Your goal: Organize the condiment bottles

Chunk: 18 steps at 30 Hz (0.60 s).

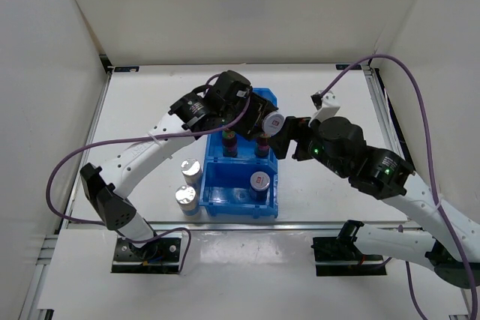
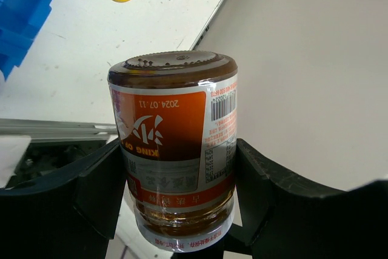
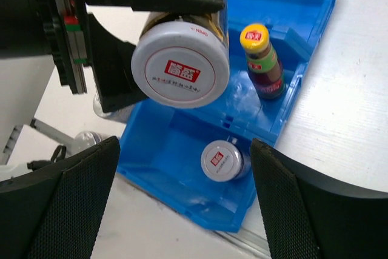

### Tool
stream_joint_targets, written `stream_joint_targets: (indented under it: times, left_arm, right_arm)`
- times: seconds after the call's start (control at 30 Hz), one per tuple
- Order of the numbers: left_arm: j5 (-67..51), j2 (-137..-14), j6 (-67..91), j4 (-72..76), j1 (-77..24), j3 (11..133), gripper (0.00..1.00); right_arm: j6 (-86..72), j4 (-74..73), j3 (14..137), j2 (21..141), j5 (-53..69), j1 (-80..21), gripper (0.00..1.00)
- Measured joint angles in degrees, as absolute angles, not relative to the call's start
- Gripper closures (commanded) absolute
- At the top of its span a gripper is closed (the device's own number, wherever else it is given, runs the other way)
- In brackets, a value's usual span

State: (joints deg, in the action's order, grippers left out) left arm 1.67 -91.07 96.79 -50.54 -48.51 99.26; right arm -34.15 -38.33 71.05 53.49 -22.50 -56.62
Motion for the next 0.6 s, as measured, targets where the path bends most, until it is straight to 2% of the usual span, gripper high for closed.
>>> stream_joint_targets:
  times: [0.6]
  left_arm:
    - [2.70, -91.07, 105.27, -50.68, -50.26, 99.26, 0.89]
  right_arm:
    - [-29.98, -32.75, 71.05, 58.30, -25.06, -56.62, 0.10]
